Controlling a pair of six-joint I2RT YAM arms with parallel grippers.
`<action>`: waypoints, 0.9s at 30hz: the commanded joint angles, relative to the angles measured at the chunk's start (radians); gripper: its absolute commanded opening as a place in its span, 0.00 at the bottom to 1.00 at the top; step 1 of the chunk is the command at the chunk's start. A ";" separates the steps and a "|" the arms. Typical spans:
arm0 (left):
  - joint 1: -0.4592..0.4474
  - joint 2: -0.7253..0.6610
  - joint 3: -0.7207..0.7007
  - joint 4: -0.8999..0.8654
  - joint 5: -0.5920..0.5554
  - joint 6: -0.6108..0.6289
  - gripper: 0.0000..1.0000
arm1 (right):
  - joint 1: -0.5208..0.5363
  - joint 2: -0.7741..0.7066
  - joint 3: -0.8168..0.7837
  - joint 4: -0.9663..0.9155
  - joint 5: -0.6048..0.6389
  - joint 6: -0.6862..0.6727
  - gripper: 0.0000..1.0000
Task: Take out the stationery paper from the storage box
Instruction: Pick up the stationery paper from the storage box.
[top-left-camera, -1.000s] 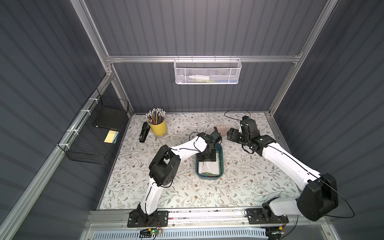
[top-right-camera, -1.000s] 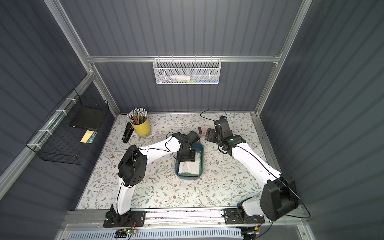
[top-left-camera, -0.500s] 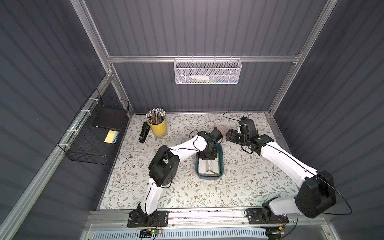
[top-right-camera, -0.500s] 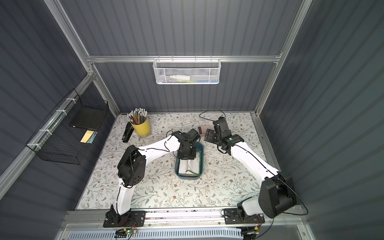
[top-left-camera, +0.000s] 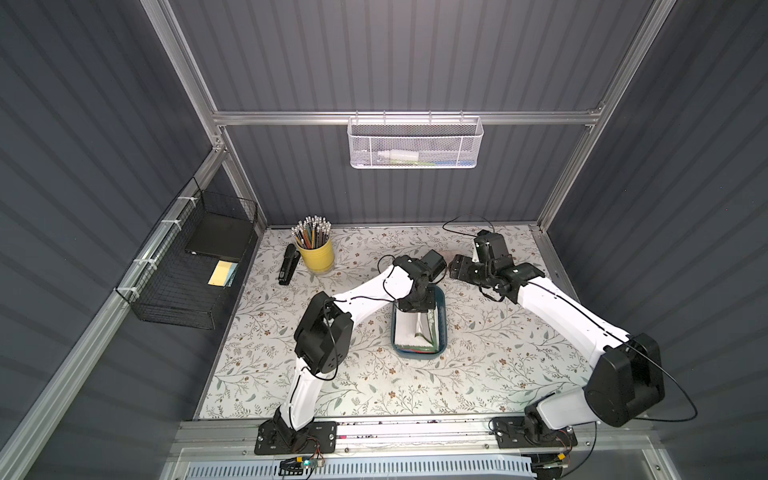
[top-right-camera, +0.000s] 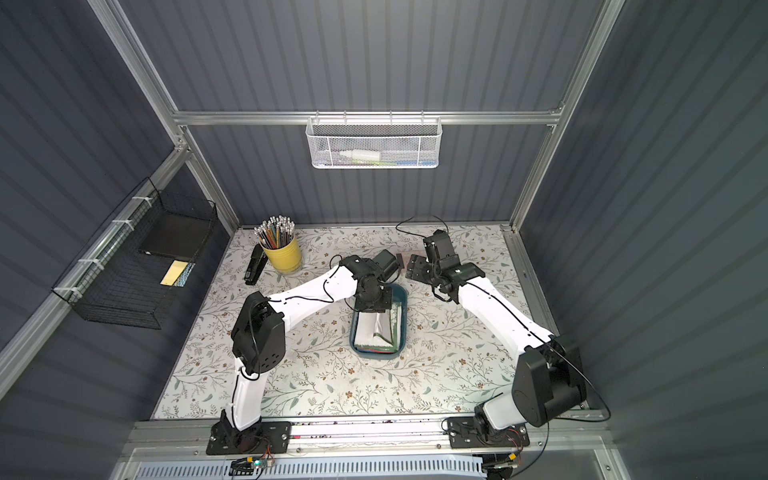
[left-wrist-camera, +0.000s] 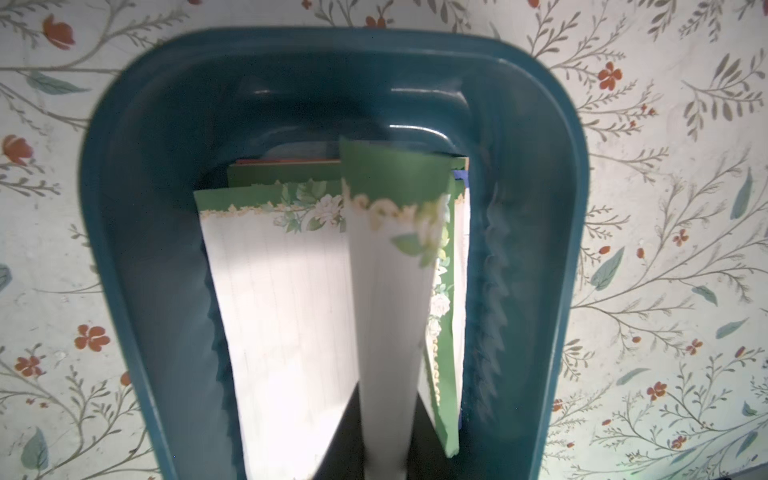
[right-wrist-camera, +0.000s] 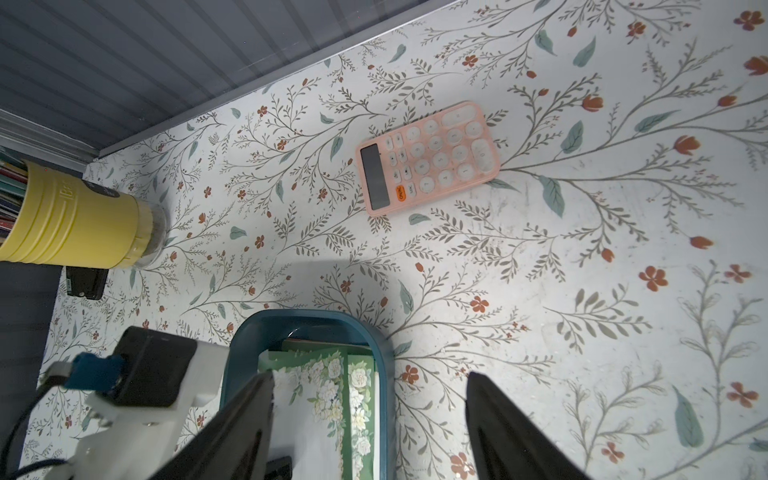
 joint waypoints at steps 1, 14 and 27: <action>0.009 -0.058 0.043 -0.055 -0.034 0.007 0.18 | 0.001 0.014 0.031 -0.028 -0.006 0.004 0.76; 0.245 -0.203 0.092 -0.167 -0.211 0.076 0.24 | 0.009 0.034 0.050 -0.033 -0.005 0.004 0.76; 0.321 -0.183 0.022 -0.063 -0.251 0.144 0.29 | 0.018 0.056 0.054 -0.039 0.000 -0.006 0.76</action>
